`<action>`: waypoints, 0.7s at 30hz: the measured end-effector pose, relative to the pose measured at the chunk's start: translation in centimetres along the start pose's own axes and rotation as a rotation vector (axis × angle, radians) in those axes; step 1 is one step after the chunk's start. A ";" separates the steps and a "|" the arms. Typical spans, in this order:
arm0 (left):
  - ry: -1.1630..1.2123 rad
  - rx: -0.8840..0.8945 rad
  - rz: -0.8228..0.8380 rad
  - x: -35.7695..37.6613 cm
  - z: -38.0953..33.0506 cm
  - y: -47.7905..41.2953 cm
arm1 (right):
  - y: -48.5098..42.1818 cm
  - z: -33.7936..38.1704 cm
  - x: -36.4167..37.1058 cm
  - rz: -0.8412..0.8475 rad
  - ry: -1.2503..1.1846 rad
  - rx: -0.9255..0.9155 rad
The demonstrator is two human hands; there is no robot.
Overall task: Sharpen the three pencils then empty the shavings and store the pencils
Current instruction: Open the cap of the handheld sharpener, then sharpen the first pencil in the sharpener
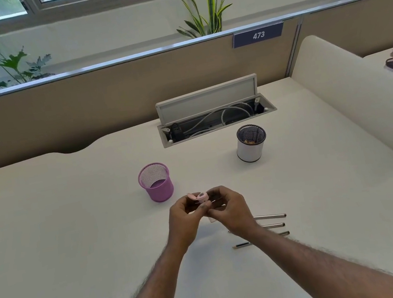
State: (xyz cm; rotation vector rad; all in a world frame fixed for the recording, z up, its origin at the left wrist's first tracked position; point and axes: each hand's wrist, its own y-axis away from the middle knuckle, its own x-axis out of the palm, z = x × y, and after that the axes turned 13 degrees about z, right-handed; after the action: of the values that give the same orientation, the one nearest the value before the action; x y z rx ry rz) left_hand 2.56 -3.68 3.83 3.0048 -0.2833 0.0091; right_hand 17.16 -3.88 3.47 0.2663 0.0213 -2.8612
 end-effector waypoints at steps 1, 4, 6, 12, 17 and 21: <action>-0.010 -0.001 0.007 -0.1 0.0 0.0 | 0.0 0.0 -0.1 0.017 0.024 -0.002; -0.017 -0.016 -0.015 -0.5 0.1 -0.2 | -0.1 -0.2 -1.4 0.106 0.180 0.007; -0.023 -0.029 -0.041 -1.0 0.1 -0.4 | -0.2 -0.5 -3.0 0.105 0.285 0.007; -0.011 -0.036 -0.064 -2.1 0.3 -0.7 | 1.0 -3.4 -9.2 0.077 0.644 0.226; -0.027 -0.056 -0.070 -2.2 0.7 -0.7 | 1.6 -4.5 -9.5 0.290 0.838 0.307; -0.040 -0.056 -0.064 -2.4 0.9 -0.7 | 1.5 -4.6 -9.0 0.329 0.938 0.294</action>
State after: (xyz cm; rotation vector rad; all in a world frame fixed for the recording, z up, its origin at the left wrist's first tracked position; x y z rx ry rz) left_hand 0.35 -2.63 2.86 2.9595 -0.1874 -0.0638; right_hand 26.85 -2.76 0.62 1.4722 -0.2359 -2.1616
